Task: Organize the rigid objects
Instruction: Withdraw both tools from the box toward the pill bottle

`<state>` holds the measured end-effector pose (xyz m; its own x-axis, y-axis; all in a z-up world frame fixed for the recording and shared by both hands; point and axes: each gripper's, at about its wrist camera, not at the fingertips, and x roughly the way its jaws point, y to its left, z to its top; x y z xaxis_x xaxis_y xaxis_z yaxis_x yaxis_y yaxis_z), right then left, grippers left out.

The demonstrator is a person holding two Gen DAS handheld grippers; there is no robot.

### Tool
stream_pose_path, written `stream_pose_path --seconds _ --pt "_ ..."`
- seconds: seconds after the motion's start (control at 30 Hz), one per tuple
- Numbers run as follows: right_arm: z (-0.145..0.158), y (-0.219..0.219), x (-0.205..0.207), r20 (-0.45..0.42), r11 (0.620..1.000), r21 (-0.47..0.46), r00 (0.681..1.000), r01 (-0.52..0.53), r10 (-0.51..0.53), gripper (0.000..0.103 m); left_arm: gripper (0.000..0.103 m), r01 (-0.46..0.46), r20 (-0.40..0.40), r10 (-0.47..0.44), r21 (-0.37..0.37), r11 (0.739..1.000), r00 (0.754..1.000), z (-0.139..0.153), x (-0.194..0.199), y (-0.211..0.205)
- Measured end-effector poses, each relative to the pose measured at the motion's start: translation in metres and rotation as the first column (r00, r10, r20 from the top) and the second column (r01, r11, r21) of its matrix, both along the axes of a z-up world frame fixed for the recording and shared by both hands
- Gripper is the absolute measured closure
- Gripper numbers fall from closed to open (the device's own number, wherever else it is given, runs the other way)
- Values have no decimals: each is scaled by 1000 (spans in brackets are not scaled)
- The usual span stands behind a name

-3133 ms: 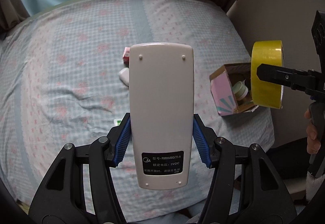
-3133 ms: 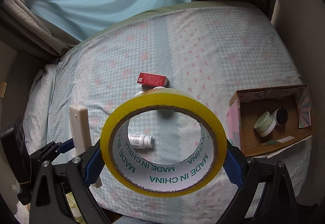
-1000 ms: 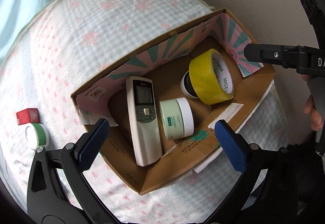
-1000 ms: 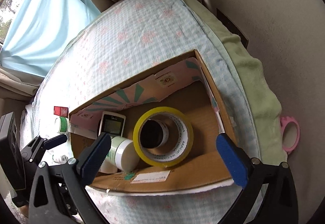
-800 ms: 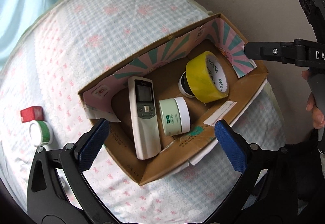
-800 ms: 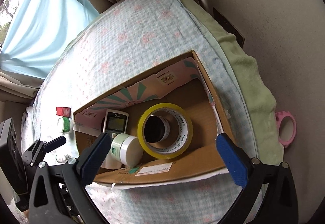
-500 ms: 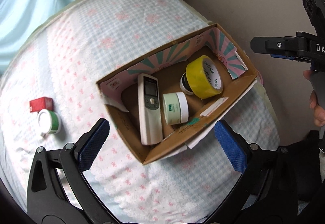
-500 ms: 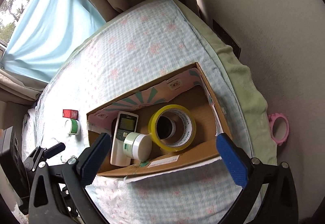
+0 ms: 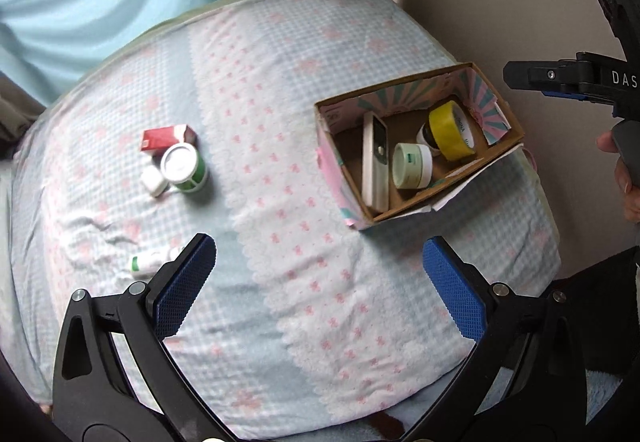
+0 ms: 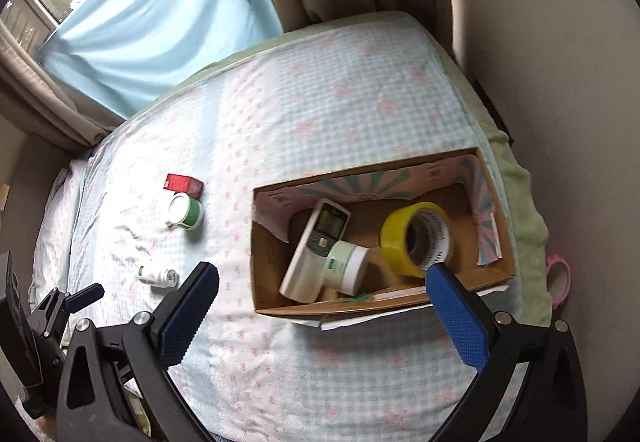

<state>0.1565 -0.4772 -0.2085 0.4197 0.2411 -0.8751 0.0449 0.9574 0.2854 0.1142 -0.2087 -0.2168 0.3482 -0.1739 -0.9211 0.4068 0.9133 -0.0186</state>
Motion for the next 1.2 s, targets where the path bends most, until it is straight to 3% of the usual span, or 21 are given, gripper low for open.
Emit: stream_pose_path --seconds 0.37,0.7,0.97,1.2 --pt "40 116 -3 49 994 -15 993 -110 110 0 0 -16 49 15 33 999 999 23 -23 119" --pt "50 216 8 35 990 -55 991 -127 129 0 0 5 18 -5 -2 1000 1000 12 -8 216" --pt "31 272 30 -1 992 -93 997 -82 82 0 0 155 -33 -155 13 988 987 -20 29 267" --pt "-11 302 57 -86 993 -104 995 -56 47 0 0 343 -78 -337 87 935 938 -61 64 271"
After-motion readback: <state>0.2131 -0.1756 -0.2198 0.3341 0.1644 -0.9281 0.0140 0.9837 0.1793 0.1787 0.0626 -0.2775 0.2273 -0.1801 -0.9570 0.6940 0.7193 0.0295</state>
